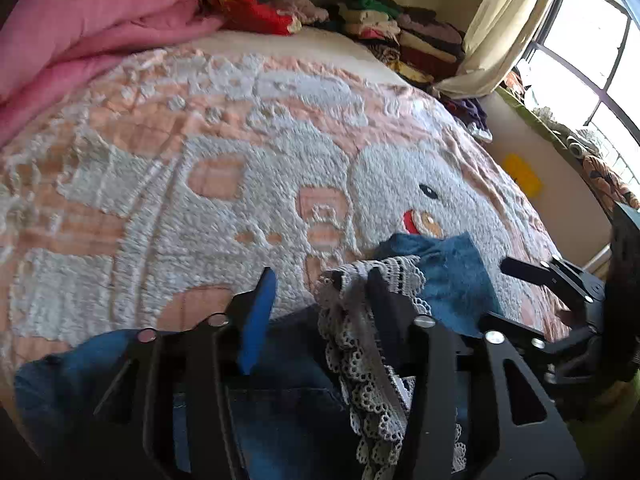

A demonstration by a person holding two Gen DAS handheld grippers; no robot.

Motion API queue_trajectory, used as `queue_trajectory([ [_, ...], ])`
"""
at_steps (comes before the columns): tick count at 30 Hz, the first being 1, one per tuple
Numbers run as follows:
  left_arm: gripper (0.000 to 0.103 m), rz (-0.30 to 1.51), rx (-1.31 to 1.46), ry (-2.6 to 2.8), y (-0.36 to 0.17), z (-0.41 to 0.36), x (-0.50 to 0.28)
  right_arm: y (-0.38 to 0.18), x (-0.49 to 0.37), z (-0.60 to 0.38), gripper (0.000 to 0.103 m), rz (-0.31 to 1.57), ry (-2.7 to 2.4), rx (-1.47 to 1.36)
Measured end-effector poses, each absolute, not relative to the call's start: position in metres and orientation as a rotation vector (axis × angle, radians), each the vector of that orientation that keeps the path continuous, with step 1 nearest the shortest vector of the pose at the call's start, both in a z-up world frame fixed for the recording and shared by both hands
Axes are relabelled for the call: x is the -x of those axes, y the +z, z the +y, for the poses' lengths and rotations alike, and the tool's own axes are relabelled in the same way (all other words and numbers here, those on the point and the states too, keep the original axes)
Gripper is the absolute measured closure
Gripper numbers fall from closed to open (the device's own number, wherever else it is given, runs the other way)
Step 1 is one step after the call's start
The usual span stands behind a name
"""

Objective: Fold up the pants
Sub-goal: 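Lift the lace hem with the left gripper and fold it over toward the waistband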

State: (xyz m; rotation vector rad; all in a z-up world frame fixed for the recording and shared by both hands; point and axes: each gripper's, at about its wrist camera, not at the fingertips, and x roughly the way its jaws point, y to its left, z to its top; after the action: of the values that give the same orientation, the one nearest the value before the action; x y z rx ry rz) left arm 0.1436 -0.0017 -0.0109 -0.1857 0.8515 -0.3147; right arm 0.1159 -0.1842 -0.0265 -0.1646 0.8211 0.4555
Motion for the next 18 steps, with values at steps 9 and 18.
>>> queue_trajectory([
  [9,0.031,0.782,0.191,-0.241,0.014,0.014,-0.107,-0.004,-0.076,-0.205,0.021,0.788,0.477,0.093],
  [18,0.03,0.813,0.177,-0.256,0.024,0.016,-0.053,0.0,-0.041,-0.205,0.021,0.761,0.515,0.101],
])
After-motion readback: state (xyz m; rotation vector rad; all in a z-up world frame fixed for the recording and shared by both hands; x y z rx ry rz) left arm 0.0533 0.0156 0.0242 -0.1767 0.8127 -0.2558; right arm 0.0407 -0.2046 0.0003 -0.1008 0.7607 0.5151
